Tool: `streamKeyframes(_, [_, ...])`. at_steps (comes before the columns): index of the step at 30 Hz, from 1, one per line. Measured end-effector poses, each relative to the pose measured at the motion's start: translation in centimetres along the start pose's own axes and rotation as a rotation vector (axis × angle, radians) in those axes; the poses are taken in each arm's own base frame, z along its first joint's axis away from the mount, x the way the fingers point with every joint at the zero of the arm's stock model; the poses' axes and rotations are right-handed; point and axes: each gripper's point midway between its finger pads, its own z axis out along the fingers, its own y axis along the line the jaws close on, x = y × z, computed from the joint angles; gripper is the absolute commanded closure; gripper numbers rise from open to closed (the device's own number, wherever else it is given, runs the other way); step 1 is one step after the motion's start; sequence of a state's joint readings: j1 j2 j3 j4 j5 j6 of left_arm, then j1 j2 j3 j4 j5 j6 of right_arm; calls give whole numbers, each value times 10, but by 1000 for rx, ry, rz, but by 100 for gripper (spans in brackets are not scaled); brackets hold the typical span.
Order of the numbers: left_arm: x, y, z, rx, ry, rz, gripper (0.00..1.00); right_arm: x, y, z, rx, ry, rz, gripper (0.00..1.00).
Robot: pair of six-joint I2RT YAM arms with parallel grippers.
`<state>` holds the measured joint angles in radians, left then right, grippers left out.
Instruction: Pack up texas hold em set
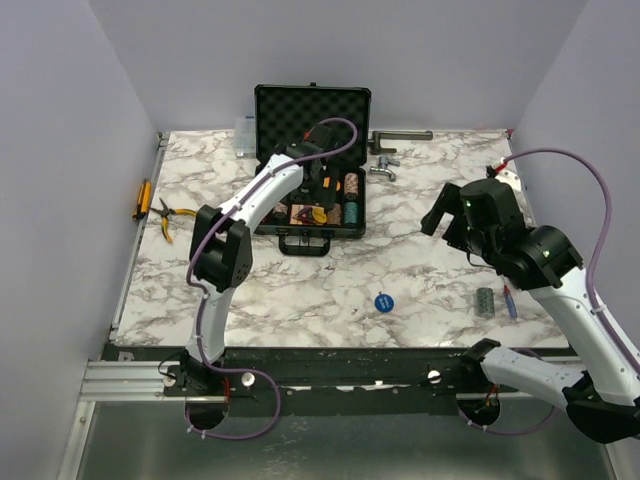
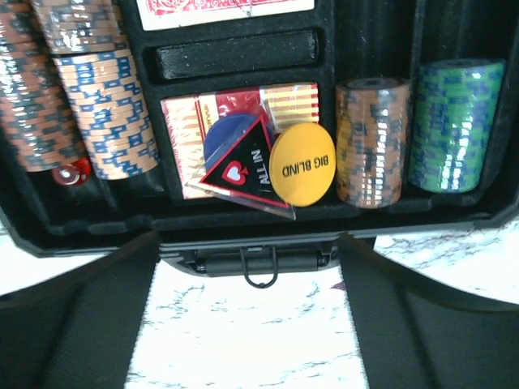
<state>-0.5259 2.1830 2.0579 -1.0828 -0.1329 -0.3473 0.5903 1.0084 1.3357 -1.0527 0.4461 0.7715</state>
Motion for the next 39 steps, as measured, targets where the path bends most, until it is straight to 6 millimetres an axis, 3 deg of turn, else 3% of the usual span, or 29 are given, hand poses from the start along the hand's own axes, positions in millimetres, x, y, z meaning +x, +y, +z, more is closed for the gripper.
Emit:
streamKeyframes(5, [9, -14, -36, 1, -92, 61, 3, 4, -3, -6, -7, 18, 13, 0])
streamKeyframes(8, [19, -39, -62, 49, -160, 123, 8, 7, -7, -10, -5, 26, 17, 0])
streamKeyframes(12, [42, -76, -78, 116, -214, 247, 17, 9, -11, -16, -4, 30, 24, 0])
streamKeyframes(17, [86, -111, -67, 175, -185, 402, 19, 12, -18, -24, -5, 38, 31, 0])
streamKeyframes(23, [122, -120, -49, 192, -130, 497, 19, 19, -25, -31, -9, 52, 37, 0])
streamKeyframes(28, [146, -136, -45, 227, -114, 557, 19, 31, -36, -32, 7, 78, 32, 0])
streamKeyframes(34, [152, -155, -50, 280, -135, 593, 21, 41, -40, -31, 17, 105, 32, 0])
streamKeyframes(39, [156, -161, -41, 286, -128, 620, 24, 43, -40, -31, 19, 115, 34, 0])
